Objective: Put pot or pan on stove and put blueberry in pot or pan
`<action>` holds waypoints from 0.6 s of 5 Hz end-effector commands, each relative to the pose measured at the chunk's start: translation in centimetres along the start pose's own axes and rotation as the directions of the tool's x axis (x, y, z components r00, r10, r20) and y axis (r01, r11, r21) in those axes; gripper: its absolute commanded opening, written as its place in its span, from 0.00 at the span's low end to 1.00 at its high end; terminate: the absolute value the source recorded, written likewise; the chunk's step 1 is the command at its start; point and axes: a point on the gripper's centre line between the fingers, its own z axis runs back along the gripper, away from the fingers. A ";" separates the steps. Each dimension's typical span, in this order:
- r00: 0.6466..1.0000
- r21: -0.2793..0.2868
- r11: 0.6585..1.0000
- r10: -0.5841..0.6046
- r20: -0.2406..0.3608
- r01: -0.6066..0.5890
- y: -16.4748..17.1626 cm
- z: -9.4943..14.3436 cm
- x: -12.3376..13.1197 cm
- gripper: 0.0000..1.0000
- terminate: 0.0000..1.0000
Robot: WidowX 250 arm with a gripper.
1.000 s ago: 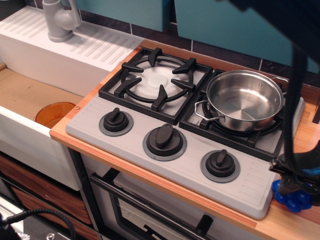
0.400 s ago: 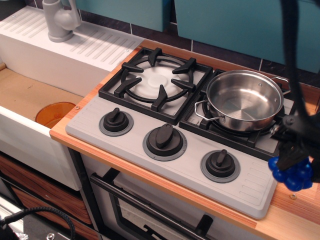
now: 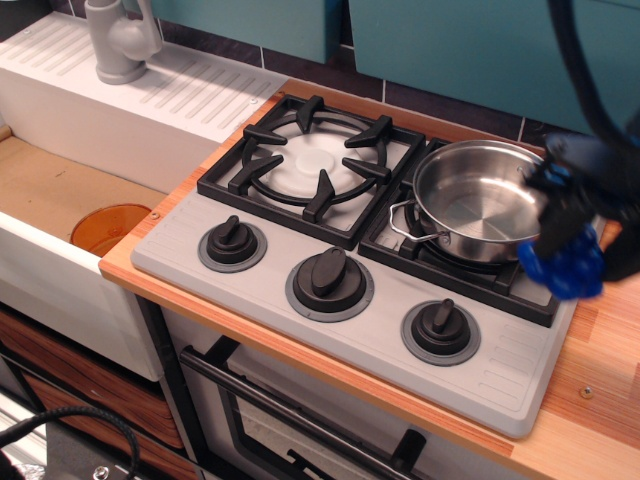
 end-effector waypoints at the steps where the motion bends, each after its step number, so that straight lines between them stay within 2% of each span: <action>1: 0.996 -0.068 0.997 -0.028 0.090 0.034 2.9 -0.1 6.3 0.00 0.00; 2: 0.993 -0.099 0.993 -0.050 0.103 0.060 3.7 -1.2 7.2 0.00 0.00; 3: 0.995 -0.112 0.992 -0.047 0.094 0.057 3.5 -1.8 7.2 1.00 0.00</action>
